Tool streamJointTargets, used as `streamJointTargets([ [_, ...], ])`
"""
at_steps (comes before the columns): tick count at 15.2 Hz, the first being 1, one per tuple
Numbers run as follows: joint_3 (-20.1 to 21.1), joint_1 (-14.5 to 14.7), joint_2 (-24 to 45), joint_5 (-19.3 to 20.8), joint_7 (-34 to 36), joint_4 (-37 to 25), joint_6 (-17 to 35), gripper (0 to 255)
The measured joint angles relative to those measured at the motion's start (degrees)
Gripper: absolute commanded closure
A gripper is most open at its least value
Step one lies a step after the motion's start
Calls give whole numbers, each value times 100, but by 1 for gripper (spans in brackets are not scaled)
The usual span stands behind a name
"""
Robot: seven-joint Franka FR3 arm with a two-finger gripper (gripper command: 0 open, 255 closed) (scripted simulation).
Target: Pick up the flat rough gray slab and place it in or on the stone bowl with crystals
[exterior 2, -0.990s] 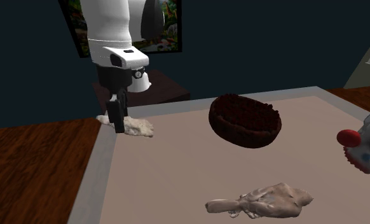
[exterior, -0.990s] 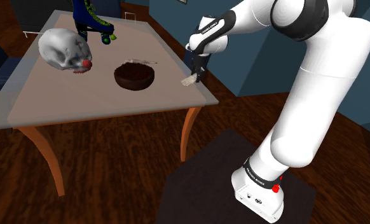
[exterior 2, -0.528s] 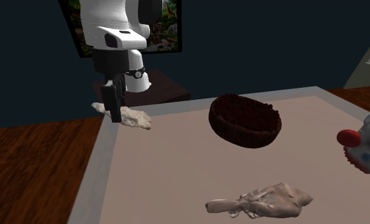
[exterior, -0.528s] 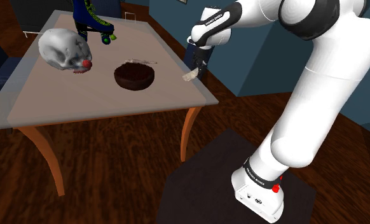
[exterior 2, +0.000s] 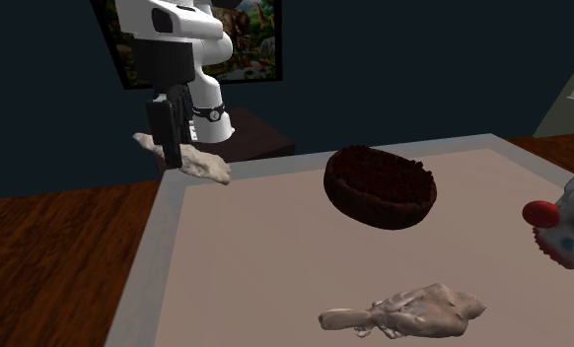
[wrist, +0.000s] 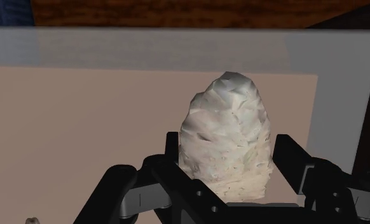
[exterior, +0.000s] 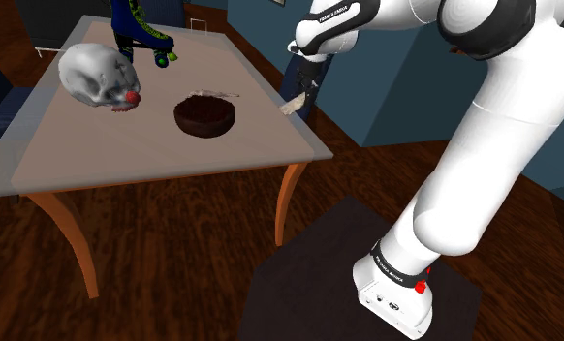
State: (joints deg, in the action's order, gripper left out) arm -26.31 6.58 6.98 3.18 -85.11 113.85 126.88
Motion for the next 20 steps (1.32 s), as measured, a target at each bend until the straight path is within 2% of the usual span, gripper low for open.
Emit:
streamJointTargets([
  [10, -10, 23, -248, 100, 8, -481, -705, 255],
  [20, 449, 568, 355, 5, 981, -1314, -1072, 255],
])
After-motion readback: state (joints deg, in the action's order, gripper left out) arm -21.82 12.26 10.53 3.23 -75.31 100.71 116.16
